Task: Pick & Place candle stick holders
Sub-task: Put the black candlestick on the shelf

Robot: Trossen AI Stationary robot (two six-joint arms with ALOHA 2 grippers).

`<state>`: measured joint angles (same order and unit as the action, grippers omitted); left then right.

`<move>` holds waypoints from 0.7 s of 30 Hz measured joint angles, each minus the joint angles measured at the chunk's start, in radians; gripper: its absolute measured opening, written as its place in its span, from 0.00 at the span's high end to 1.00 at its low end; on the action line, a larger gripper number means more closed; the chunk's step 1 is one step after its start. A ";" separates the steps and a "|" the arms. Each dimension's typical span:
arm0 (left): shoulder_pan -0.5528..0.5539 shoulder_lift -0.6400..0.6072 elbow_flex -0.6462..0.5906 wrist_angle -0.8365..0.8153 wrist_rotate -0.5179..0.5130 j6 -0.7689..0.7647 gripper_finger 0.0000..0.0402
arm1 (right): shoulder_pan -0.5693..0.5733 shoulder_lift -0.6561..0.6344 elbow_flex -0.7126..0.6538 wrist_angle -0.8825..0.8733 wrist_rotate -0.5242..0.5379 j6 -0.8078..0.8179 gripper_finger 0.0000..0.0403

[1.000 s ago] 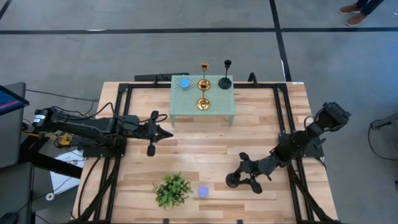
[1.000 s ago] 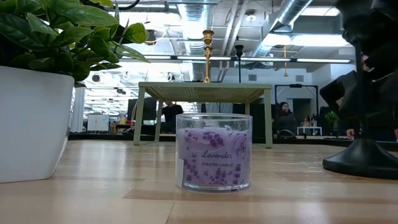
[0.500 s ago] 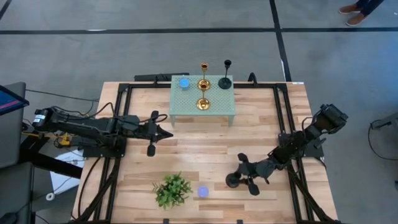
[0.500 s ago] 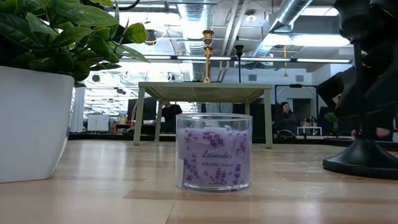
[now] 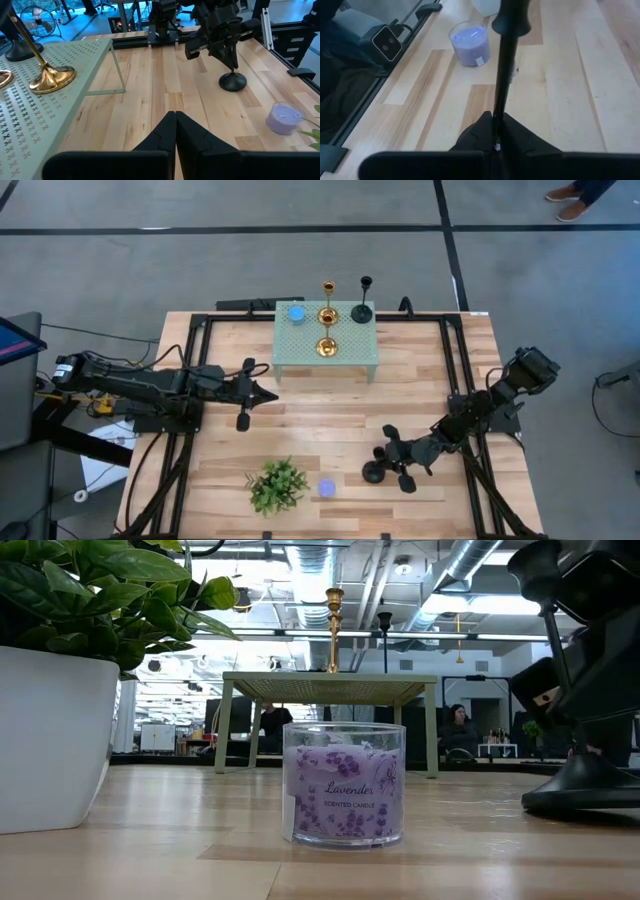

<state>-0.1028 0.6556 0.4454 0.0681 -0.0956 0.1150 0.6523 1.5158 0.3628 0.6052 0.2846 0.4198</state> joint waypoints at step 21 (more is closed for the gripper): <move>0.000 0.000 0.000 -0.009 0.000 0.003 0.98 | -0.170 -0.326 -0.002 -0.275 -0.015 -0.011 1.00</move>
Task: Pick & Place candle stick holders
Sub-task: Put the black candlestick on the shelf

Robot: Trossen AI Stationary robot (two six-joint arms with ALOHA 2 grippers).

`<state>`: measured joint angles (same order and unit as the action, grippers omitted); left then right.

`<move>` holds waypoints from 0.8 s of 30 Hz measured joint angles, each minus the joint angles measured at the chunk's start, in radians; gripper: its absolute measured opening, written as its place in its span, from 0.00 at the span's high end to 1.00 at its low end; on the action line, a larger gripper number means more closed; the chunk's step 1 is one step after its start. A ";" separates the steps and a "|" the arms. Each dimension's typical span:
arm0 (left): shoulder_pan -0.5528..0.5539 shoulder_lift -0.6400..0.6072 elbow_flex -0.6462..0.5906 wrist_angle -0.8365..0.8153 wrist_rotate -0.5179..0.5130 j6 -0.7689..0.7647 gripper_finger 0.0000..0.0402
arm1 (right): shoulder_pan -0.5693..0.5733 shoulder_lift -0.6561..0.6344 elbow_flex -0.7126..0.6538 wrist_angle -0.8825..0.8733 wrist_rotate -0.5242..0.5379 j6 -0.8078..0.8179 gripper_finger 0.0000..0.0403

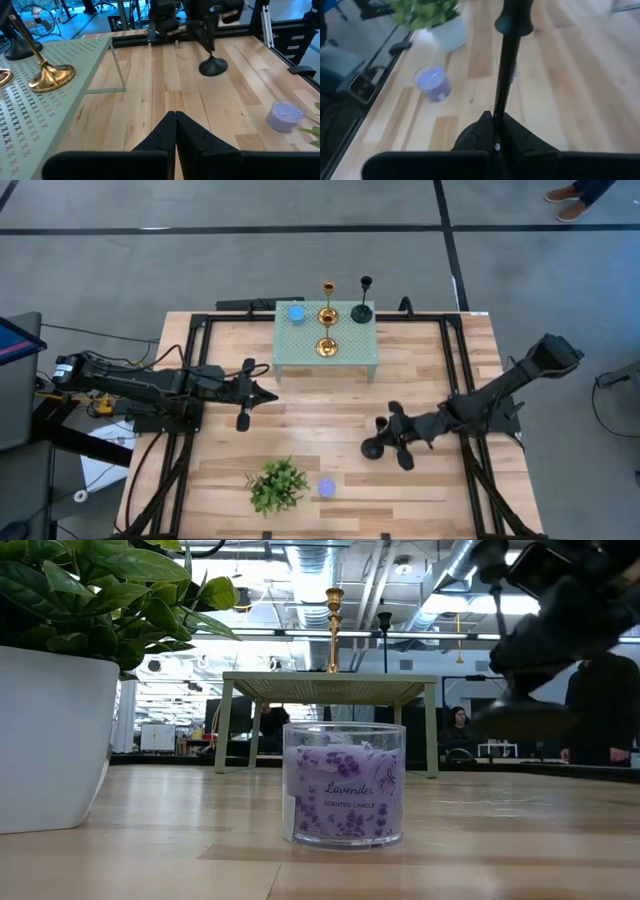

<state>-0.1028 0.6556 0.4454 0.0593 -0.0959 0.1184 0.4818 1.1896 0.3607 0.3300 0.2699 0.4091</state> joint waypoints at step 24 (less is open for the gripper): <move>0.000 0.000 0.000 -0.018 0.000 0.000 0.99 | -0.466 -0.098 0.386 -0.473 -0.140 -0.342 1.00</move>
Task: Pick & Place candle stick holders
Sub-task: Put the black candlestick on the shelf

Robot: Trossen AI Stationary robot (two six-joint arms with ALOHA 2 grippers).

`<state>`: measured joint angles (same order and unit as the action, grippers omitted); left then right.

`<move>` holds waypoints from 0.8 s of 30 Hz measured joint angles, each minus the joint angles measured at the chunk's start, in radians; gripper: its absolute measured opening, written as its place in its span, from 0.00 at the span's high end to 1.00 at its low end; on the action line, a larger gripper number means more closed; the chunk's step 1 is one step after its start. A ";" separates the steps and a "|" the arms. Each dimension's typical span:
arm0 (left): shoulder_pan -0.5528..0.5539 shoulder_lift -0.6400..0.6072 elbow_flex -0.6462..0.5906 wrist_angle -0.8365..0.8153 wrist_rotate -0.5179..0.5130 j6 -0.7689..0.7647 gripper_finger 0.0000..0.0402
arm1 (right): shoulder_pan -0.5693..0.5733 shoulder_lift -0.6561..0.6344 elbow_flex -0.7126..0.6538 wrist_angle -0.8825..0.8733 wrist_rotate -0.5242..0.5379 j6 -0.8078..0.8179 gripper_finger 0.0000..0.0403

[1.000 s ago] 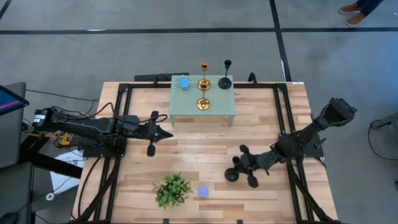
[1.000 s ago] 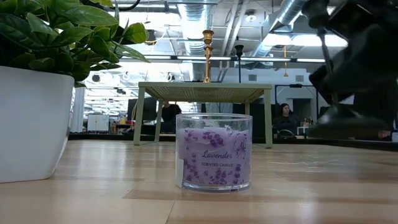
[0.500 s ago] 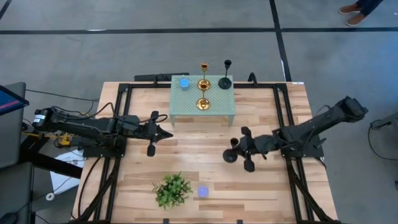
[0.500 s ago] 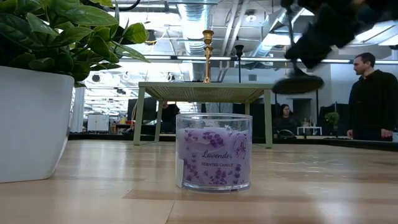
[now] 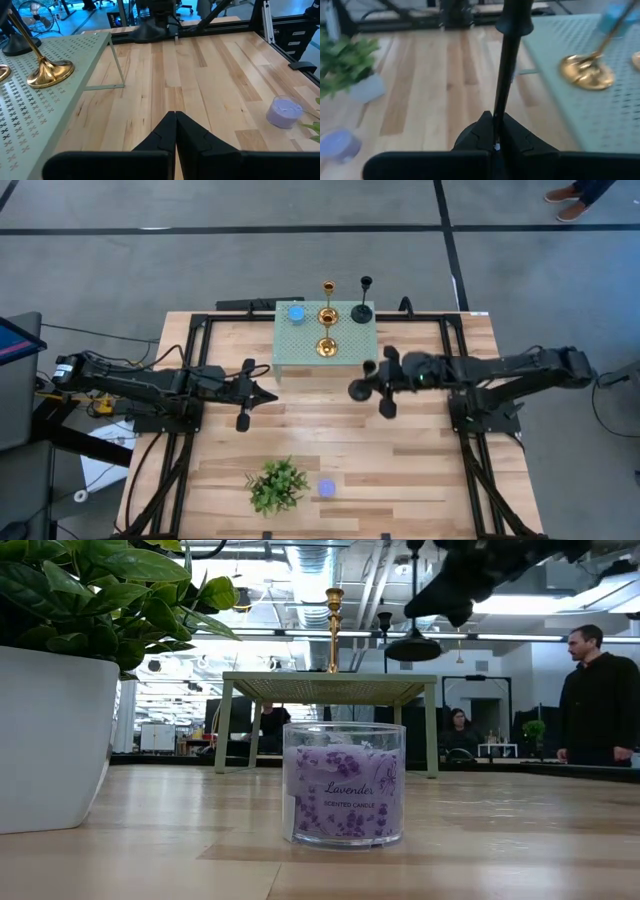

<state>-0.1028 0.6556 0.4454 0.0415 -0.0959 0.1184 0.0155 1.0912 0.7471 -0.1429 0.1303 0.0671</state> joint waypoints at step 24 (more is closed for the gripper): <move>0.001 0.000 0.000 -0.011 -0.007 0.000 0.99 | -0.477 0.223 0.246 -0.099 -0.342 -0.188 1.00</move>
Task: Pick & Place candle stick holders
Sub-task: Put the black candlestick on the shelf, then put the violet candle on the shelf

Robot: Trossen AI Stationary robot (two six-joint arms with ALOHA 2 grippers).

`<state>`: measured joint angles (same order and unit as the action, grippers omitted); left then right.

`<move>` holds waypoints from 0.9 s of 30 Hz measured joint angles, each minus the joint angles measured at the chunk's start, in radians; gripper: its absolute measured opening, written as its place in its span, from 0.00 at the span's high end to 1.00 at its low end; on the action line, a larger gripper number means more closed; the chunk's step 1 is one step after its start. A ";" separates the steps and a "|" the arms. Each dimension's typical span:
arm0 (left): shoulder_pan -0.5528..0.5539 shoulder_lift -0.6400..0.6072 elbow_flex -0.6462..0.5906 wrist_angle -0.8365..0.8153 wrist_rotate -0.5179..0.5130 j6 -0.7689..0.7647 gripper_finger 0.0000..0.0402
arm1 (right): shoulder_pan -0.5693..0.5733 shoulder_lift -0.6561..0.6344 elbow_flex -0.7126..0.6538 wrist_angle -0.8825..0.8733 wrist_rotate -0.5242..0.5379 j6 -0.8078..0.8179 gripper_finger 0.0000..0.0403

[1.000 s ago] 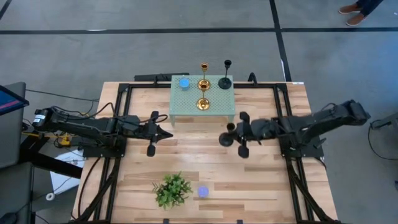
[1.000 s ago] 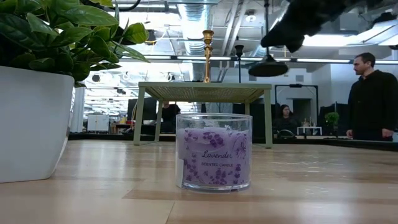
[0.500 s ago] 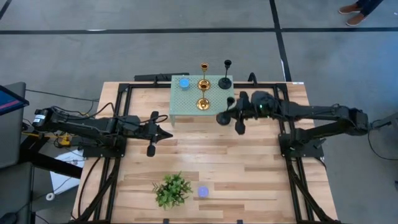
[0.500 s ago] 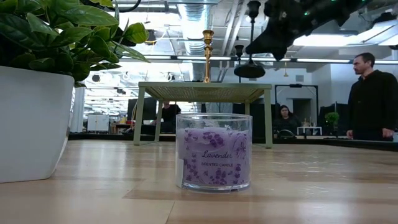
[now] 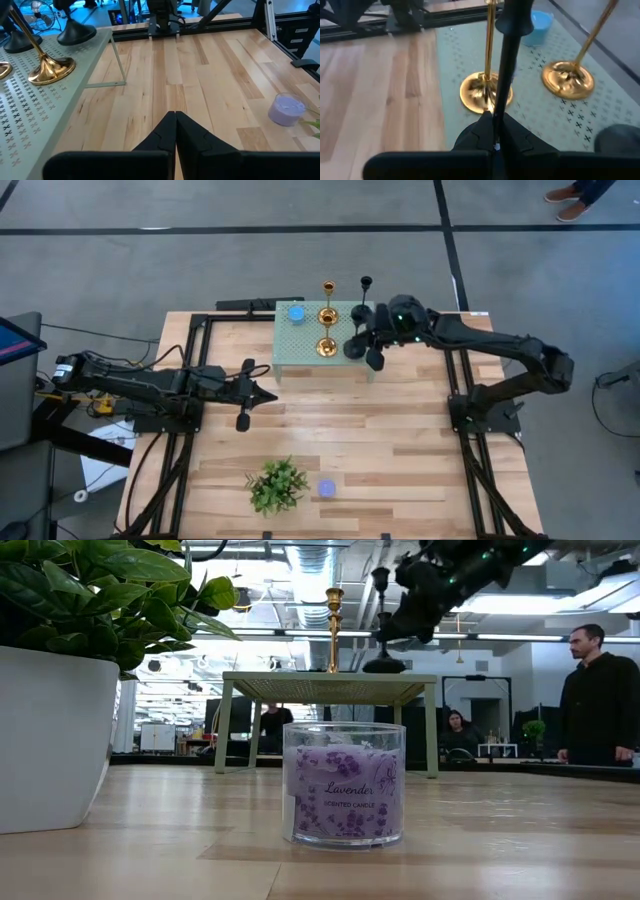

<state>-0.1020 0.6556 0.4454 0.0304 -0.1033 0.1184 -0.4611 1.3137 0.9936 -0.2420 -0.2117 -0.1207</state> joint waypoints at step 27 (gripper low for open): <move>0.000 0.000 0.000 -0.011 0.000 0.004 0.98 | -0.059 0.012 -0.002 -0.033 -0.024 -0.061 0.73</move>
<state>-0.1020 0.6556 0.4454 0.0193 -0.1036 0.1226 -0.5198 1.3256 0.9916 -0.2755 -0.2352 -0.1813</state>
